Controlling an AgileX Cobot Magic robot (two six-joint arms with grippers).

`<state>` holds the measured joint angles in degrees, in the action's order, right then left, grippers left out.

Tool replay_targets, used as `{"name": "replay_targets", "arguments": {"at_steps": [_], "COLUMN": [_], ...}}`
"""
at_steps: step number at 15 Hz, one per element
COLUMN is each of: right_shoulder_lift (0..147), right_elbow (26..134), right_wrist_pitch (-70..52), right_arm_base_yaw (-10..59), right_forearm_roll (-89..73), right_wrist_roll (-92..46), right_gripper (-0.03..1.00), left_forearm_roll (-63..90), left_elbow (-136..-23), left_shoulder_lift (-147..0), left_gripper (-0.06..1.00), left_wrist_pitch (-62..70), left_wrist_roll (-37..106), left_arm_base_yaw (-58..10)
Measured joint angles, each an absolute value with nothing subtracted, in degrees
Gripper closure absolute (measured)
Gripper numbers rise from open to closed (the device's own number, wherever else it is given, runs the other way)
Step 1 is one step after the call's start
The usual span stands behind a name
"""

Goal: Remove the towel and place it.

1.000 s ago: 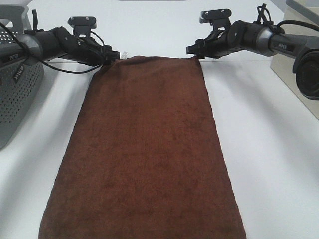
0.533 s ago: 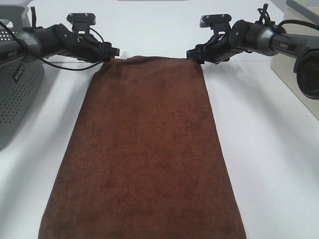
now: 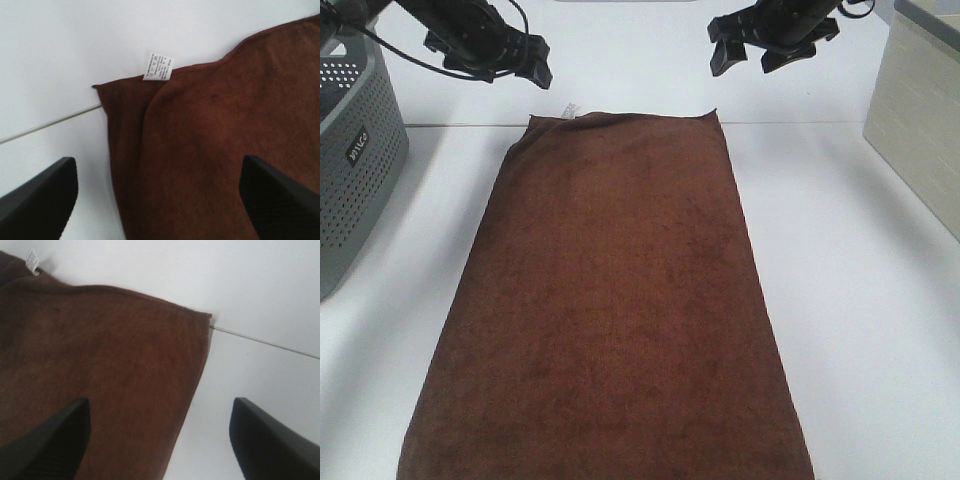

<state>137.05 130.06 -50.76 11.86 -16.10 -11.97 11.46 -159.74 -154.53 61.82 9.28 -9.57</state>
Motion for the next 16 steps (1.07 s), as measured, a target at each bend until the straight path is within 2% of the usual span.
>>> {"name": "replay_targets", "arguments": {"at_steps": [4, 9, 12, 16], "right_shoulder_lift": [129.0, 122.3, 120.1, 113.7], "right_elbow": [130.1, 130.2, 130.2, 127.6], "right_wrist_pitch": [-59.3, -69.0, -69.8, -69.7], "right_arm_base_yaw": [11.9, 11.8, 11.9, 11.9], "right_forearm_roll": [-6.8, -2.8, -2.8, -7.0], "right_wrist_roll": [-4.4, -0.6, 0.8, 1.8], "right_gripper": [0.22, 0.22, 0.22, 0.22], "left_forearm_roll": [1.4, 0.0, 0.9, 1.9], "left_elbow": [-161.9, -160.8, -149.4, -126.9], "left_shoulder_lift": [-145.9, -138.5, -129.4, -114.6], "left_gripper": [0.12, 0.12, 0.13, 0.13], "left_wrist_pitch": [69.2, 69.5, 69.5, 69.5], "left_wrist_roll": [4.9, -0.9, 1.1, 4.2], "left_arm_base_yaw": [-9.0, 1.2, 6.2, 6.4]}}
